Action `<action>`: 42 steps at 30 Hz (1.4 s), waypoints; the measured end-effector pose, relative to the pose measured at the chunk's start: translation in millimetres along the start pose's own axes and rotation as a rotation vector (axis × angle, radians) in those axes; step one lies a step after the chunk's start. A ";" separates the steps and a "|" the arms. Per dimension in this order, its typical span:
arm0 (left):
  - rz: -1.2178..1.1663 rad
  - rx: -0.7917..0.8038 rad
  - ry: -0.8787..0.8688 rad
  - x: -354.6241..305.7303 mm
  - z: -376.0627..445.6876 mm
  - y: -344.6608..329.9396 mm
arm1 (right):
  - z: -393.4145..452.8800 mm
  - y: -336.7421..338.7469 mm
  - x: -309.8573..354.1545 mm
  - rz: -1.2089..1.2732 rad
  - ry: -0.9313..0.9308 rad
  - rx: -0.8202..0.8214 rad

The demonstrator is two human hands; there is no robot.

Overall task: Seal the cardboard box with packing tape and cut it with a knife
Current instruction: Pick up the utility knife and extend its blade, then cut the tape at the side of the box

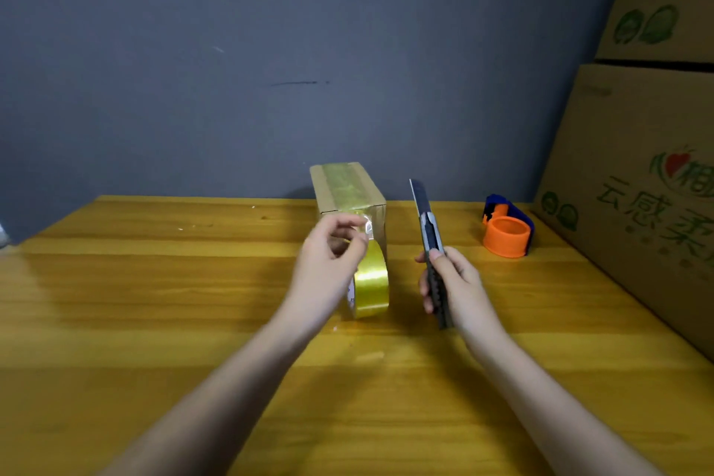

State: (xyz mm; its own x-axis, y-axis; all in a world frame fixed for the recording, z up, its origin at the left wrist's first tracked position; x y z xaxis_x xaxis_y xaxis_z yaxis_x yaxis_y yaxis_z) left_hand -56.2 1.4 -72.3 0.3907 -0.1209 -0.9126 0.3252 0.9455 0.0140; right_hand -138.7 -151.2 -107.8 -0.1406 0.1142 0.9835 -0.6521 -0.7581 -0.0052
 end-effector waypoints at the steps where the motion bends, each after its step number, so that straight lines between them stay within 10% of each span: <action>1: 0.047 -0.020 0.035 6.4 5.4 5.0 | -0.1 -5.1 2.1 -0.015 -0.004 -0.005; 7: 0.322 0.117 0.159 25.9 15.8 15.8 | 7.5 -29.6 3.4 -0.207 0.028 -0.027; 29: 0.196 0.442 0.324 35.0 45.9 28.5 | 1.9 -50.8 -5.0 -0.131 0.064 0.070; 42: 0.140 0.344 0.278 36.7 30.3 29.2 | 4.9 -44.2 4.0 -0.371 0.161 0.121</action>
State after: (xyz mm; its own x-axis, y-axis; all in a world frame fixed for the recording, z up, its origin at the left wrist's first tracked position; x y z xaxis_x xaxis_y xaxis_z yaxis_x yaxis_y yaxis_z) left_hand -6.2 15.4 -93.0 0.2210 0.1311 -0.9664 0.5705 0.7863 0.2371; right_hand -106.8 -120.4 -102.8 -0.0334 0.4850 0.8738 -0.5895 -0.7156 0.3747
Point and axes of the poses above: each hand's wrist, its own z-axis towards the middle knuckle, its own y-axis out of the back of the hand, x = y × z, the point moved 2 cm from there along z, towards the middle knuckle, and after that the axes turned 8 degrees about -x, right-handed, at the moved point
